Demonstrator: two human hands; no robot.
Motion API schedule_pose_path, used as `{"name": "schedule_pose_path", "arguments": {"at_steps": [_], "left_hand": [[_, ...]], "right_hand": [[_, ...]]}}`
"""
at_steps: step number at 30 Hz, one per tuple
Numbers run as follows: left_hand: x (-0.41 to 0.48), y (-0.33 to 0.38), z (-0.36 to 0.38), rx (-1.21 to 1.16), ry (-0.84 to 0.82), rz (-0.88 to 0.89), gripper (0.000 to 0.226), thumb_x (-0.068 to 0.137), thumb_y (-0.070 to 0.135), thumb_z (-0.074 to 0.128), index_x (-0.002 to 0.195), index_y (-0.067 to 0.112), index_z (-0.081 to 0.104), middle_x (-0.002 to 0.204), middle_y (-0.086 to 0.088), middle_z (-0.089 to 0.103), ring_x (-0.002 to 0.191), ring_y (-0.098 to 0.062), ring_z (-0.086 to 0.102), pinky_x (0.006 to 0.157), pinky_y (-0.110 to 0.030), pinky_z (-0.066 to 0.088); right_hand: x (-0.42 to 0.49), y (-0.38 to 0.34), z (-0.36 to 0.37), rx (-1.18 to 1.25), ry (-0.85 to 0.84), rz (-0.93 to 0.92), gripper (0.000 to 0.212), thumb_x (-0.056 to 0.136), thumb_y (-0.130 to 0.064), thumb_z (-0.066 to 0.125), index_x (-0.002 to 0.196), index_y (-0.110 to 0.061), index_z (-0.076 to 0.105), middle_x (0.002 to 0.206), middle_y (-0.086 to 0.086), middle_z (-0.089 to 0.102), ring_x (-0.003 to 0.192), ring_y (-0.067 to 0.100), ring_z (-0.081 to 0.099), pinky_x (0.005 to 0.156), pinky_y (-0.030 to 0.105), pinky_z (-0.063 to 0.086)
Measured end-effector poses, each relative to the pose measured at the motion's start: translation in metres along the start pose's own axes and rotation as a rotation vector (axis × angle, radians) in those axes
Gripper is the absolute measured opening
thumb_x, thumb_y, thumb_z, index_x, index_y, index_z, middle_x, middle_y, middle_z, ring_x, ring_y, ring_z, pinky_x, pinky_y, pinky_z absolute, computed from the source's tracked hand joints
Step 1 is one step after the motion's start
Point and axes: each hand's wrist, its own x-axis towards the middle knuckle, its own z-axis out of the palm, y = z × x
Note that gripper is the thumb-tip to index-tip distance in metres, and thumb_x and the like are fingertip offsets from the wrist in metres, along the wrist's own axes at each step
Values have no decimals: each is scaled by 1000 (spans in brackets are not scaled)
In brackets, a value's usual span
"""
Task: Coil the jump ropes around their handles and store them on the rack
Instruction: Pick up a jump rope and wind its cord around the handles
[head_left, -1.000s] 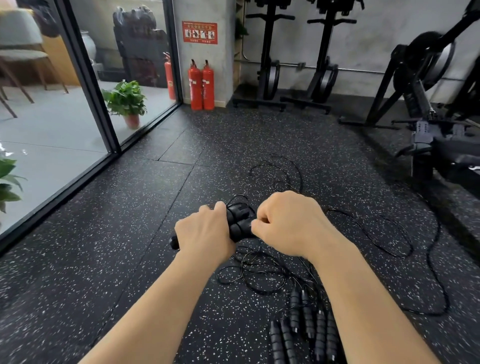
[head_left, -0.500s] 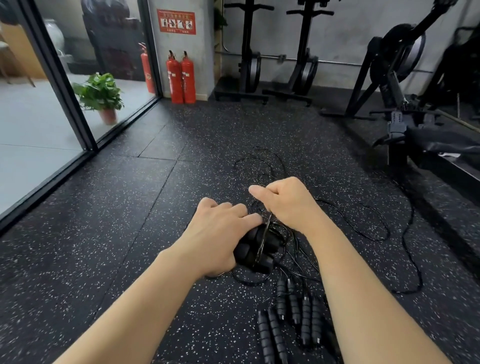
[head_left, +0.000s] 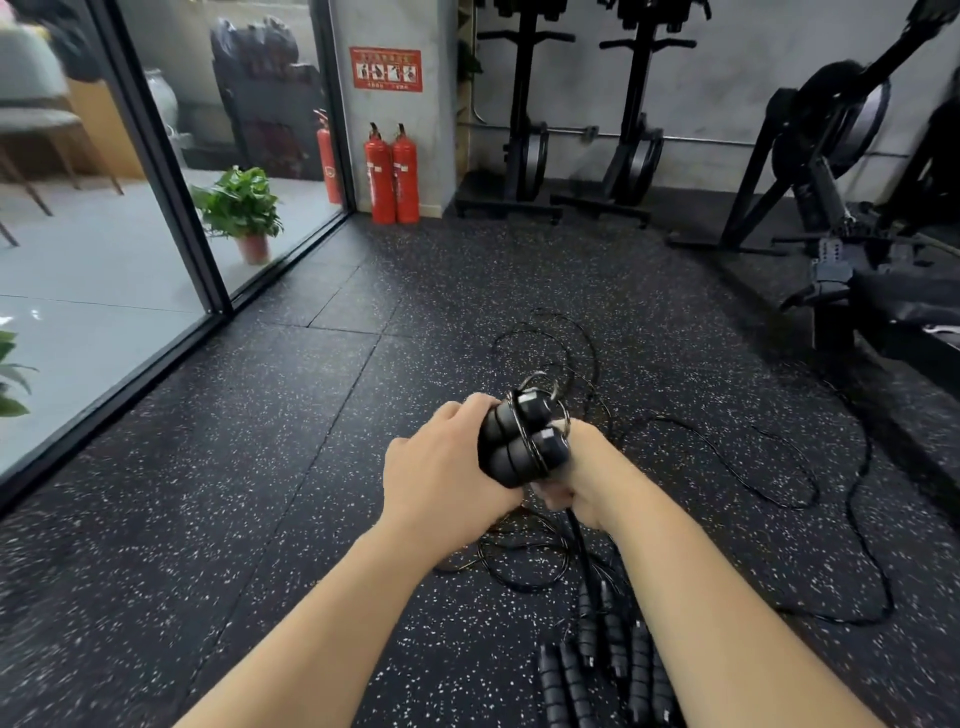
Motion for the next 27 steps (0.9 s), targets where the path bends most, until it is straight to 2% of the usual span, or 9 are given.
{"name": "schedule_pose_path", "arguments": {"at_steps": [3, 5, 8, 11, 13, 16, 21, 24, 27], "left_hand": [[5, -4, -1, -14, 36, -143, 43, 68, 43, 70, 101, 37, 43, 91, 13, 52, 82, -16, 52, 79, -36, 44], [6, -5, -1, -15, 45, -192, 39, 69, 45, 69, 92, 33, 40, 85, 11, 51, 80, -19, 52, 73, -35, 42], [8, -11, -5, -58, 72, -282, 37, 69, 44, 70, 89, 30, 42, 86, 10, 56, 81, -20, 55, 70, -34, 41], [14, -26, -19, -68, 89, -394, 40, 70, 39, 72, 97, 28, 46, 90, 8, 59, 84, -21, 57, 71, -33, 42], [17, -36, -25, -31, 84, -433, 43, 69, 40, 73, 102, 28, 47, 91, 8, 61, 86, -22, 60, 75, -35, 47], [18, -45, -29, 7, 79, -462, 43, 69, 41, 73, 102, 28, 47, 90, 8, 62, 87, -22, 62, 81, -38, 51], [19, -52, -30, 84, 82, -471, 37, 71, 40, 67, 98, 26, 46, 87, 7, 59, 83, -21, 59, 79, -37, 51], [18, -53, -29, 167, 117, -449, 31, 75, 39, 61, 96, 24, 44, 89, 6, 58, 79, -23, 55, 81, -37, 47], [16, -51, -26, 256, 149, -402, 26, 79, 37, 56, 96, 25, 42, 91, 4, 53, 77, -23, 50, 77, -37, 38]], "right_hand": [[-5, 1, 14, -77, 65, -21, 31, 87, 2, 32, 64, -12, 46, 40, -1, 41, 38, 11, 29, 44, 19, 19], [-4, 3, 19, -119, 148, -78, 32, 91, -1, 35, 63, -10, 48, 49, 4, 47, 44, 14, 34, 46, 22, 24], [-8, 7, 24, -275, 232, -204, 44, 97, -22, 41, 61, -2, 57, 64, 18, 60, 57, 25, 48, 56, 32, 37], [-19, 9, 27, -477, 277, -286, 55, 98, -37, 39, 66, -1, 64, 65, 13, 64, 65, 29, 59, 64, 36, 47], [-30, 2, 28, -581, 317, -359, 56, 99, -42, 39, 64, -4, 62, 61, 7, 61, 63, 26, 58, 60, 32, 45], [-46, -9, 30, -686, 350, -490, 56, 100, -42, 40, 54, -11, 43, 51, 0, 49, 51, 19, 45, 49, 29, 31], [-59, -20, 35, -776, 289, -623, 53, 100, -40, 42, 54, -14, 36, 50, -3, 41, 47, 12, 36, 48, 29, 29], [-66, -27, 35, -833, 176, -643, 47, 99, -38, 45, 58, -15, 39, 55, -4, 44, 52, 13, 38, 54, 31, 36], [-70, -32, 36, -929, 98, -634, 44, 99, -35, 44, 60, -17, 34, 63, -5, 45, 57, 16, 40, 58, 33, 35]]}}
